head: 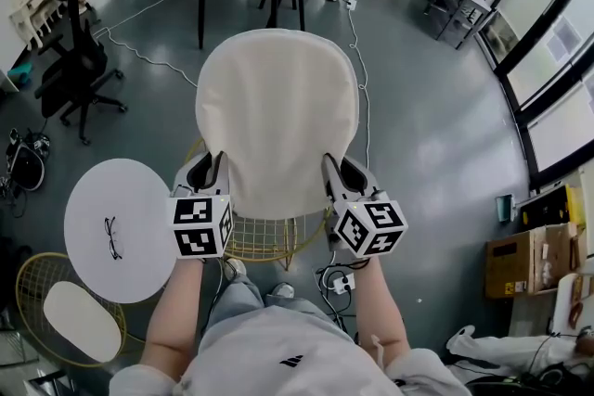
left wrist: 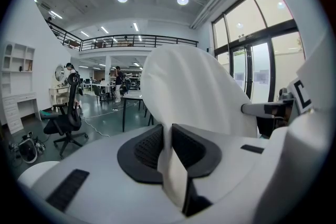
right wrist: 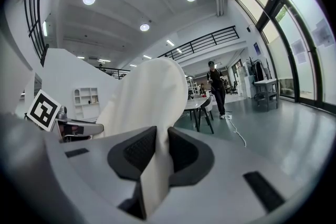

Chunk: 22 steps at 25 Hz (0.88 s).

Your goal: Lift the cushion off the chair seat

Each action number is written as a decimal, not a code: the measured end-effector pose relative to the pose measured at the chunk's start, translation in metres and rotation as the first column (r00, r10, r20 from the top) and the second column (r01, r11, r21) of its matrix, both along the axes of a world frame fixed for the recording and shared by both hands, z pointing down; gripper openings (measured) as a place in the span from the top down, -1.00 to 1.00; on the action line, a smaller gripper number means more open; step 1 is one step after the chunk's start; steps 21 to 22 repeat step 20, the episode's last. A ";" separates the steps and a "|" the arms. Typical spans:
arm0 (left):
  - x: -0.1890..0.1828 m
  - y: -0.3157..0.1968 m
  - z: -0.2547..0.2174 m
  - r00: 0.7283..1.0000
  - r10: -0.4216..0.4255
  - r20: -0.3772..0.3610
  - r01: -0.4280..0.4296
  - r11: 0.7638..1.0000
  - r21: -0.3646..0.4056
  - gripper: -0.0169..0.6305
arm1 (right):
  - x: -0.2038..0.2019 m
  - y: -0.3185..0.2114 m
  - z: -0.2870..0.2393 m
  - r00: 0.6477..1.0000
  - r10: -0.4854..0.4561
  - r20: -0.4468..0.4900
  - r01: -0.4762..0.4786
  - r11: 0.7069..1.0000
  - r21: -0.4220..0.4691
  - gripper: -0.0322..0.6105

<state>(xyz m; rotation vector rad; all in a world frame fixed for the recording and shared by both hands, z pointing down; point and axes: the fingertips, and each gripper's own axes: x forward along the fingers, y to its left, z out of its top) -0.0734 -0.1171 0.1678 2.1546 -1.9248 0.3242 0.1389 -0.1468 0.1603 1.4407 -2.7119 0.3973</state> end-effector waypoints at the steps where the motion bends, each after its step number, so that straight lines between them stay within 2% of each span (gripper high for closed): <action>1: -0.001 0.000 -0.001 1.000 0.001 0.000 -0.001 1.000 0.003 0.76 | -0.001 0.001 -0.001 1.000 0.000 0.000 0.000 1.000 0.003 0.67; 22: -0.003 0.006 -0.020 1.000 0.021 0.008 -0.022 0.998 0.063 0.76 | -0.002 0.010 -0.020 1.000 0.016 0.005 -0.016 0.998 0.058 0.67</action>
